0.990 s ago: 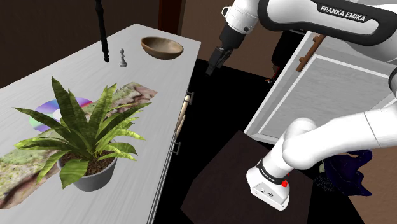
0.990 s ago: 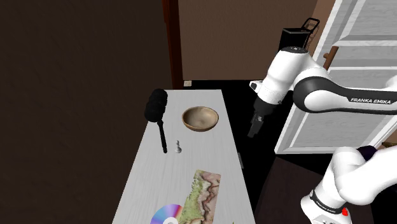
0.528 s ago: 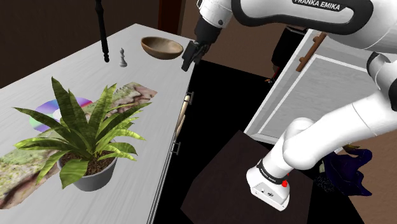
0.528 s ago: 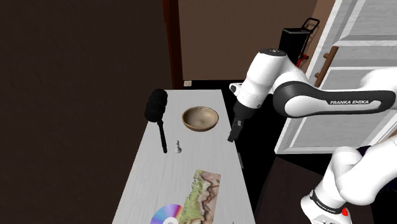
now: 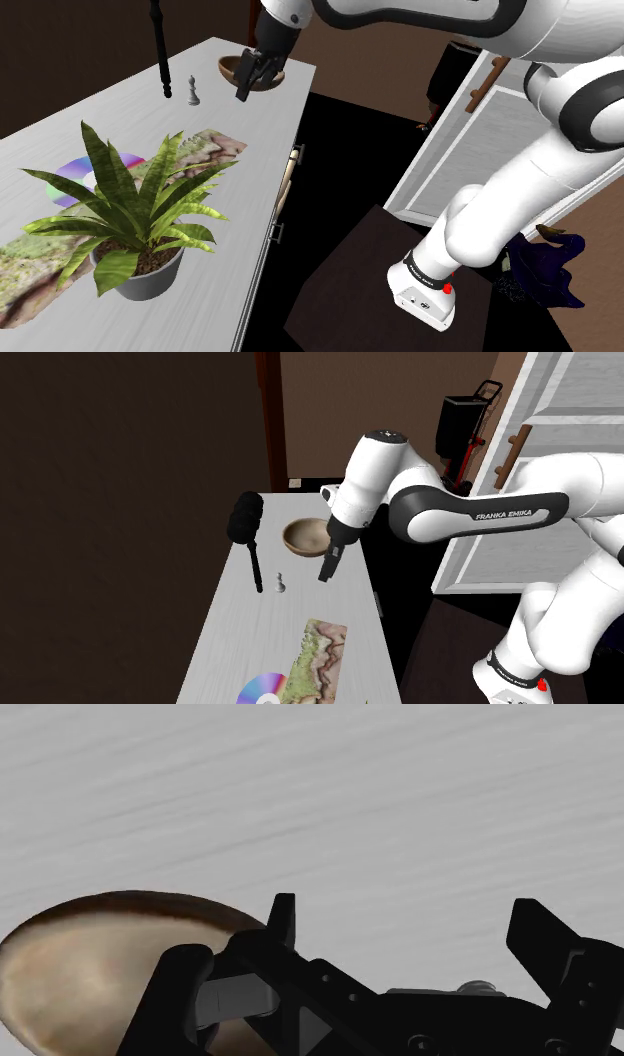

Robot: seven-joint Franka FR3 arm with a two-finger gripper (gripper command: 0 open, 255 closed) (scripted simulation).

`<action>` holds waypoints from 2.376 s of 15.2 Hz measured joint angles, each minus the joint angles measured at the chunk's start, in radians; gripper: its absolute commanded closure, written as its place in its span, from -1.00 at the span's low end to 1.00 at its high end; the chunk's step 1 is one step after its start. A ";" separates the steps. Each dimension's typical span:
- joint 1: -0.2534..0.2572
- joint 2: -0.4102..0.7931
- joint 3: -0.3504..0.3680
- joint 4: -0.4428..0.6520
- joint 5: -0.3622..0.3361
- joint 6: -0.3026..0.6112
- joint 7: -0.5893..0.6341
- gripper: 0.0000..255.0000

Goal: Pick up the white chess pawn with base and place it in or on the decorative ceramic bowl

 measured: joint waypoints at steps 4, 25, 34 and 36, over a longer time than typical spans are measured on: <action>0.028 0.127 0.044 0.143 -0.057 0.001 0.050 -1.00; 0.070 0.299 0.071 0.265 -0.143 0.062 0.102 1.00; 0.073 0.302 0.073 0.282 -0.144 0.046 0.103 1.00; 0.075 0.310 0.073 0.316 -0.146 0.019 0.103 1.00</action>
